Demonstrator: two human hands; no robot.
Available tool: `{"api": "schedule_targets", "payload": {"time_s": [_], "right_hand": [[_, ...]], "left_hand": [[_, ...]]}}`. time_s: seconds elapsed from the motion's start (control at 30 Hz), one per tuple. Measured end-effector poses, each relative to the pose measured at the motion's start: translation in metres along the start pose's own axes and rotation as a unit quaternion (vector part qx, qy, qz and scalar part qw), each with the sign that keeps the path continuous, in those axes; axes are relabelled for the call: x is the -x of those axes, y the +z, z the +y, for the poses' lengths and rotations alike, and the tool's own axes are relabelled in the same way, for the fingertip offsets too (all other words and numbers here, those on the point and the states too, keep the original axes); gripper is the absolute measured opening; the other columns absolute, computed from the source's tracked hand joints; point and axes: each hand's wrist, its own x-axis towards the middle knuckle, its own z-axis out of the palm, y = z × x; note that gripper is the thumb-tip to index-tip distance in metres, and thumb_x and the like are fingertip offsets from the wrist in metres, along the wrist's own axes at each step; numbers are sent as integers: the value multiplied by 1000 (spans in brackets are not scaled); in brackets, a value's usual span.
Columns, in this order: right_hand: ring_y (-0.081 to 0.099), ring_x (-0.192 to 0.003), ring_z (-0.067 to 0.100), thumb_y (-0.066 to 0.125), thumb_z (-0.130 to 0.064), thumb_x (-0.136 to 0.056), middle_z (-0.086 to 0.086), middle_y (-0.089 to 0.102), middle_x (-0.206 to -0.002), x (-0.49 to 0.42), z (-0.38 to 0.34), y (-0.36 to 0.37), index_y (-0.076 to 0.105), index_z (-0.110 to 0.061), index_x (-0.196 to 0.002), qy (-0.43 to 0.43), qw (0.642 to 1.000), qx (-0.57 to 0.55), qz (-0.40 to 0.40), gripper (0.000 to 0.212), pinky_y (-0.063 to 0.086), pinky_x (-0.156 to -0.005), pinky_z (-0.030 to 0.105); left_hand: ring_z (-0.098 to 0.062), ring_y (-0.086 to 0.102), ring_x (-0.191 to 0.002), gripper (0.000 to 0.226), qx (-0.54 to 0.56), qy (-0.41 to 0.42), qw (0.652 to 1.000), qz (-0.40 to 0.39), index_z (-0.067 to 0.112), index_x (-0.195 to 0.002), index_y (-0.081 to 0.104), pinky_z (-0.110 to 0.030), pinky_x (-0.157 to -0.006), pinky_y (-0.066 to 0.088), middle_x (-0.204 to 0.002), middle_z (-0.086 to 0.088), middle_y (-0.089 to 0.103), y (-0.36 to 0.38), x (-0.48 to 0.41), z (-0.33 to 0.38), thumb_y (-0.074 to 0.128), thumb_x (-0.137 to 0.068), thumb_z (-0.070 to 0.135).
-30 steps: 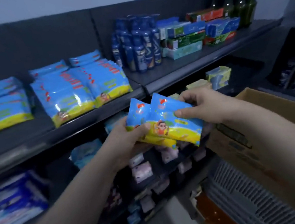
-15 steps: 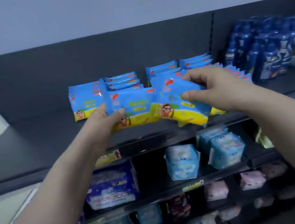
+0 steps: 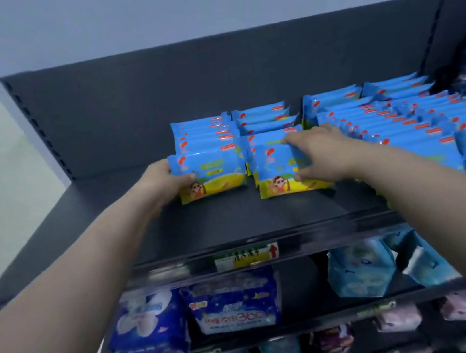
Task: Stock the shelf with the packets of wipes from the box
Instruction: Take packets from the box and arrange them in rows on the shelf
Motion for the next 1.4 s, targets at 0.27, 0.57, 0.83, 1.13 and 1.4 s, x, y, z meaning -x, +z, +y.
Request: {"api": "schedule_targets", "payload": {"time_s": [0.27, 0.57, 0.83, 1.13, 1.4], "right_hand": [[32, -128, 32, 58, -31, -86, 9, 38, -136, -34, -5, 20, 29, -22, -144, 23, 998, 7, 53, 66, 17, -113, 44], [8, -144, 28, 55, -26, -90, 9, 13, -157, -19, -12, 37, 12, -21, -150, 32, 995, -40, 81, 74, 8, -117, 48], [29, -137, 28, 57, -26, -90, 10, 33, -149, 12, -11, 31, 32, -14, -145, 11, 986, -70, 152, 61, 23, -113, 39], [48, -123, 34, 64, -19, -81, 16, 52, -133, 110, 36, 5, 49, -7, -134, 28, 962, -67, 264, 56, 39, -104, 44], [51, -120, 32, 62, -21, -82, 13, 54, -131, 264, 116, 9, 45, -11, -138, 156, 955, -52, 246, 59, 42, -99, 41]], "left_hand": [[-18, 58, -98, 37, -220, 43, 972, 68, 15, -114, 56, -32, -82, 47, -108, 2, 62, 6, -26, 1, 70, -82, 26], [-33, 39, -122, 105, -367, 122, 914, 122, 20, -150, 9, -46, -99, 37, -138, -13, 32, 23, -13, 1, 76, -72, 39], [-30, 24, -139, 84, -390, 238, 885, 91, 16, -148, 23, -42, -112, 24, -150, -15, 27, 71, 9, 25, 68, -81, 38], [-35, 48, -123, 76, -307, 399, 864, 19, 5, -137, 44, -49, -101, 40, -132, -16, 51, 163, 62, 58, 45, -75, 49], [-28, 44, -126, 60, -236, 457, 852, -93, 9, -140, 39, -37, -102, 34, -136, -11, 48, 286, 151, 93, 54, -88, 35]]}}
